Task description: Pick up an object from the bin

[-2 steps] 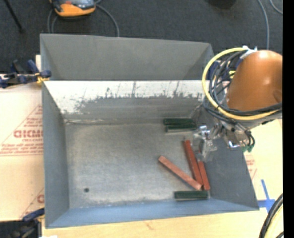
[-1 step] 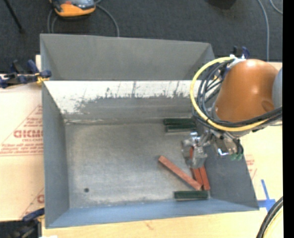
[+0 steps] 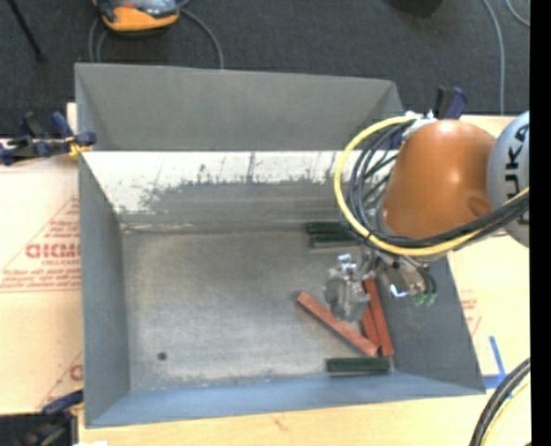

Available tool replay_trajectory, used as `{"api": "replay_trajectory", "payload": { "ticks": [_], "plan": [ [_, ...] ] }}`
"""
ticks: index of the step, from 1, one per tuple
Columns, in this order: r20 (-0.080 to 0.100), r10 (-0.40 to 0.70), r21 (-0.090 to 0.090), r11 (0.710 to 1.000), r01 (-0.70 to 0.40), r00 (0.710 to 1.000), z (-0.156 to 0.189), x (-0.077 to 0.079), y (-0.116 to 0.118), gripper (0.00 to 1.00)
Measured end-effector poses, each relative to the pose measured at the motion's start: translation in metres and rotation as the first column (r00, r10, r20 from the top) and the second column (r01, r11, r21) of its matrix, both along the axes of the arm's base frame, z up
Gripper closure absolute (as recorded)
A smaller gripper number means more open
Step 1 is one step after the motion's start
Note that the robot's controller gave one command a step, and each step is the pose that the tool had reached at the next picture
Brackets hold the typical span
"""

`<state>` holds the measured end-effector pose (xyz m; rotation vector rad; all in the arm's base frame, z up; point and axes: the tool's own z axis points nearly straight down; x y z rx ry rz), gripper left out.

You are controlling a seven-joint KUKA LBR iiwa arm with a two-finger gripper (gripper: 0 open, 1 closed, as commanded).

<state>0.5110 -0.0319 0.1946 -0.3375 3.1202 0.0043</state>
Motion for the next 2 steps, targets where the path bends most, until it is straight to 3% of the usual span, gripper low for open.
{"api": "replay_trajectory", "payload": {
  "ticks": [1, 2],
  "plan": [
    [0.000, -0.037, -0.003, 0.999, 0.037, 0.999, -0.0355, -0.0220, -0.0320, 0.00],
    [0.000, -0.037, -0.003, 0.999, 0.037, 0.999, -0.0355, -0.0219, -0.0321, 0.00]
  ]
}}
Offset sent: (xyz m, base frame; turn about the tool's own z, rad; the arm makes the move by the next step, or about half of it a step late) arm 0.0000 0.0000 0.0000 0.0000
